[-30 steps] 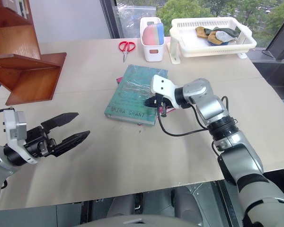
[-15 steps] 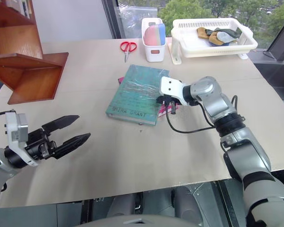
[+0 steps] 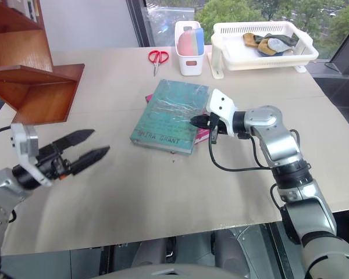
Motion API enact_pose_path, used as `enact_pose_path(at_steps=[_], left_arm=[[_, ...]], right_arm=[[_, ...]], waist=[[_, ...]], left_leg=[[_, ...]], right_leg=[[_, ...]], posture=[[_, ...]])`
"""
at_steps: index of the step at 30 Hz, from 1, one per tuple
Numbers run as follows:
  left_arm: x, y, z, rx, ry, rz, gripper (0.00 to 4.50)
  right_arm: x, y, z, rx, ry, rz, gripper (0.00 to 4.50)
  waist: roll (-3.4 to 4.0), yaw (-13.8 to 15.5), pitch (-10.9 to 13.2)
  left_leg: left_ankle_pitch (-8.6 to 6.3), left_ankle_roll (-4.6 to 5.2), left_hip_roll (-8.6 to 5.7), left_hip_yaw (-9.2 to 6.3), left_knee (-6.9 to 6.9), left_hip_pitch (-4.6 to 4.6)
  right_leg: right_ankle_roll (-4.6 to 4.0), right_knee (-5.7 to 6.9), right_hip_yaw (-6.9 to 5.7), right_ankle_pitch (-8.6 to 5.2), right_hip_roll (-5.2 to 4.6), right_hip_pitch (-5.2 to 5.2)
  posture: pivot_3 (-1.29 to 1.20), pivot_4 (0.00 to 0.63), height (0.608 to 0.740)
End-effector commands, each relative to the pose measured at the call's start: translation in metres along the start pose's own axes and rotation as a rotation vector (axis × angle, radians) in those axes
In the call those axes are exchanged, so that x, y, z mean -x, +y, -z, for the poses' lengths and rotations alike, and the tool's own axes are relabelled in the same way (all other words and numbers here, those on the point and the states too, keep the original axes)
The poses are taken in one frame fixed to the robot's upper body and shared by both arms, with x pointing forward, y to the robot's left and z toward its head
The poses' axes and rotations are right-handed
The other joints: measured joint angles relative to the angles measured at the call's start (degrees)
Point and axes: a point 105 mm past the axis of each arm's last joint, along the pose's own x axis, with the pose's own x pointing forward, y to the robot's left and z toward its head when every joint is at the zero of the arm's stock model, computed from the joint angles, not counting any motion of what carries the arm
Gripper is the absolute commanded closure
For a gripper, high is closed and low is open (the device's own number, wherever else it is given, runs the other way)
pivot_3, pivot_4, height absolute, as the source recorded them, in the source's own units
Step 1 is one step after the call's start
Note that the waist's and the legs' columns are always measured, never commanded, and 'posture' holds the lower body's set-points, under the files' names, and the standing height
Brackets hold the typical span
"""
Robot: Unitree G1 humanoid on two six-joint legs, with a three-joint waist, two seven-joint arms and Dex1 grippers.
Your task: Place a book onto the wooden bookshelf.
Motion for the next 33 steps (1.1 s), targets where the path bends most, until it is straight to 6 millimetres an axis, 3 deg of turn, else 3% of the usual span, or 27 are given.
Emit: enact_pose_path(at_steps=[1, 2, 4, 5, 6, 8, 14, 19, 25, 33], left_arm=[[-0.016, 0.023, 0.011, 0.144, 0.086, -0.163, 0.0], [-0.022, 0.026, 0.014, 0.195, 0.106, -0.176, 0.0], [-0.036, 0.03, 0.021, 0.338, 0.153, -0.168, 0.0], [-0.048, 0.031, 0.024, 0.437, 0.19, -0.136, 0.0], [-0.058, 0.03, 0.026, 0.502, 0.225, -0.109, 0.0], [-0.071, 0.029, 0.026, 0.593, 0.258, -0.064, 0.0], [-0.111, 0.028, 0.032, 0.787, 0.354, 0.052, 0.0], [-0.13, 0.002, 0.029, 0.838, 0.427, 0.221, 0.0], [-0.123, -0.016, 0.019, 0.898, 0.473, 0.342, 0.0], [-0.111, -0.05, 0.027, 0.941, 0.544, 0.453, 0.0]], right_arm=[[0.017, 0.006, -0.041, -0.015, -0.18, 0.05, 3.89], [0.02, 0.011, -0.043, -0.026, -0.193, 0.046, 3.59], [0.026, 0.019, -0.037, -0.028, -0.176, 0.071, 2.43], [0.032, 0.02, -0.031, -0.012, -0.159, 0.116, 2.28], [0.037, 0.021, -0.026, 0.0, -0.149, 0.147, 1.71], [0.043, 0.025, -0.023, 0.009, -0.143, 0.169, 1.02], [0.063, 0.044, -0.019, 0.038, -0.116, 0.22, 1.02], [0.083, 0.05, -0.002, 0.014, -0.022, 0.324, 1.02], [0.091, 0.05, 0.002, 0.0, 0.001, 0.399, 1.02], [0.091, 0.051, 0.003, -0.01, 0.008, 0.408, 1.02]], waist=[[-0.06, 0.06, 0.03], [-0.07, 0.18, 0.03], [-0.15, 0.58, 0.01], [-0.16, 0.75, 0.01], [-0.16, 0.94, 0.01], [-0.27, 1.33, 0.08], [-0.28, 0.93, 0.09], [-0.29, 0.74, 0.11], [-0.31, 0.76, 0.12], [-0.32, 0.88, 0.13]], left_leg=[[0.0, 0.0, 0.0, -0.02, 0.01, -0.02], [0.0, 0.0, 0.0, -0.02, 0.02, -0.03], [0.0, 0.0, -0.02, -0.08, 0.02, -0.02], [0.0, 0.0, -0.02, -0.1, 0.02, -0.01], [0.0, 0.0, -0.02, -0.11, 0.02, -0.01], [0.01, 0.0, -0.11, -0.28, 0.05, -0.09], [0.01, 0.0, -0.19, -0.41, 0.16, -0.21], [0.01, -0.01, -0.19, -0.42, 0.12, -0.28], [0.01, -0.01, -0.19, -0.46, 0.17, -0.33], [0.01, -0.01, -0.19, -0.5, 0.19, -0.35]], right_leg=[[0.01, 0.01, 0.0, 0.01, 0.0, 0.01], [0.01, 0.0, 0.0, 0.01, 0.01, 0.0], [0.02, 0.0, -0.04, 0.01, 0.02, 0.04], [0.02, -0.01, -0.07, 0.0, 0.04, 0.05], [0.02, 0.0, -0.08, 0.0, 0.05, 0.06], [0.02, 0.02, -0.22, 0.0, 0.06, 0.1], [0.03, -0.03, -0.28, -0.01, 0.06, 0.08], [0.02, -0.06, -0.26, -0.02, 0.09, -0.02], [0.04, -0.04, -0.28, -0.03, 0.08, -0.03], [0.04, -0.02, -0.3, -0.03, 0.05, -0.01]], posture=[[0.0, 0.15, 0.74], [0.0, 0.15, 0.74], [0.0, 0.15, 0.74], [0.0, 0.15, 0.74], [0.0, 0.15, 0.74], [0.0, 0.15, 0.74], [0.0, 0.15, 0.74], [0.0, 0.15, 0.74], [0.0, 0.15, 0.74], [0.0, 0.15, 0.74]])
